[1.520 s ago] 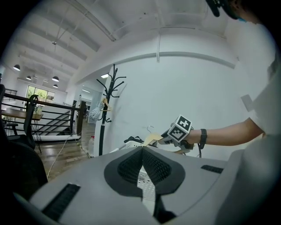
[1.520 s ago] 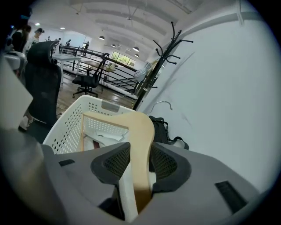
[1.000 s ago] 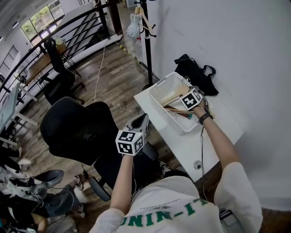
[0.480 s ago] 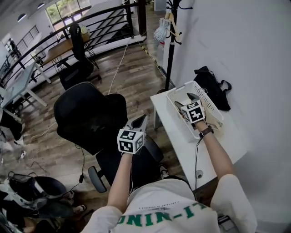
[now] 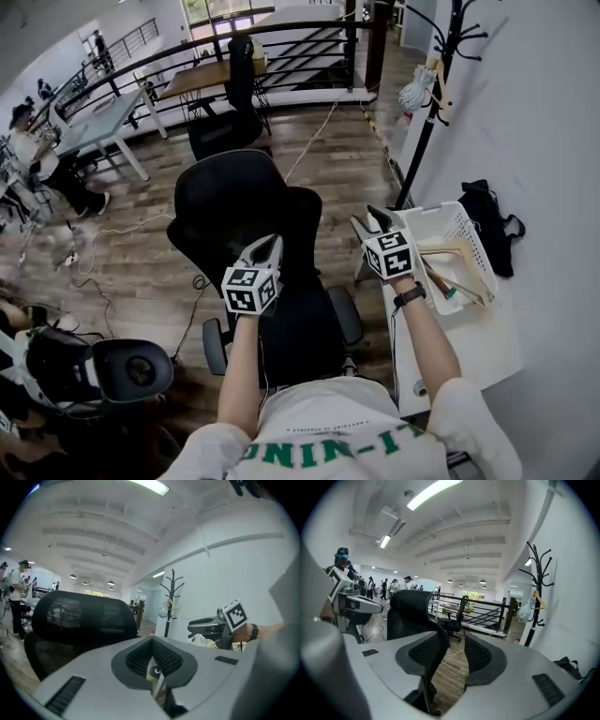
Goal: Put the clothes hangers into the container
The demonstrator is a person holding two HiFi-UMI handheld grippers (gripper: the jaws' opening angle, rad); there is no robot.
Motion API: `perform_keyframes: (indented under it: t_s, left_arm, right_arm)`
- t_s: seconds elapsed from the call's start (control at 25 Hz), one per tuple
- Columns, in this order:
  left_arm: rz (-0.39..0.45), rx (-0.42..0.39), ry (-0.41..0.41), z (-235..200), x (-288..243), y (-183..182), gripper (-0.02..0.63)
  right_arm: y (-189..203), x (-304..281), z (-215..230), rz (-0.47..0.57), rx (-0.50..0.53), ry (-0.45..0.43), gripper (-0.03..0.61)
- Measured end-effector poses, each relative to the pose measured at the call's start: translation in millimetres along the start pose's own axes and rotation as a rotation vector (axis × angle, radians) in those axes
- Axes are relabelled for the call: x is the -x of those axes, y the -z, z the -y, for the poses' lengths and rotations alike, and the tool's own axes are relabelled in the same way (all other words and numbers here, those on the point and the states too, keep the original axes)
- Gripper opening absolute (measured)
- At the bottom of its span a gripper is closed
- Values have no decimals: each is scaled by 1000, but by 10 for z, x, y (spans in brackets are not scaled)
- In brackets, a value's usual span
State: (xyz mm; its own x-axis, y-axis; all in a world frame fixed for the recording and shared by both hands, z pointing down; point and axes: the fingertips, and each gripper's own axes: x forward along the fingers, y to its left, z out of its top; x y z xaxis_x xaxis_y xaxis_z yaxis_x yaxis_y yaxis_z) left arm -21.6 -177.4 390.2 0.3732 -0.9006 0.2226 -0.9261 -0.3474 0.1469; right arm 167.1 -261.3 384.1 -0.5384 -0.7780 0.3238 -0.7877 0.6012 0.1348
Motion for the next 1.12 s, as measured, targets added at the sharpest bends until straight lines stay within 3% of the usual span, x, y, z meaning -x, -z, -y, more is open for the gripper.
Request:
perform_keyframes:
  t_s: [0.2, 0.4, 0.6, 0.88, 1.12]
  left_arm:
    - [45, -27, -129, -507, 386, -181, 12]
    - [87, -27, -204, -731, 707, -310, 12]
    - [108, -41, -257, -906, 872, -375, 12]
    - [148, -58, -303, -1094, 936, -488, 12]
    - [182, -46, -310, -989, 978, -535, 12]
  right_arm:
    - [-406, -225, -742, 128, -48, -97, 105]
    - [-672, -349, -1257, 187, -105, -158, 18]
    - [-861, -402, -1553, 277, -198, -210, 14]
    - [-1044, -484, -1712, 296, -62, -166, 14]
    - [-1061, -404, -1722, 292, -43, -181, 14]
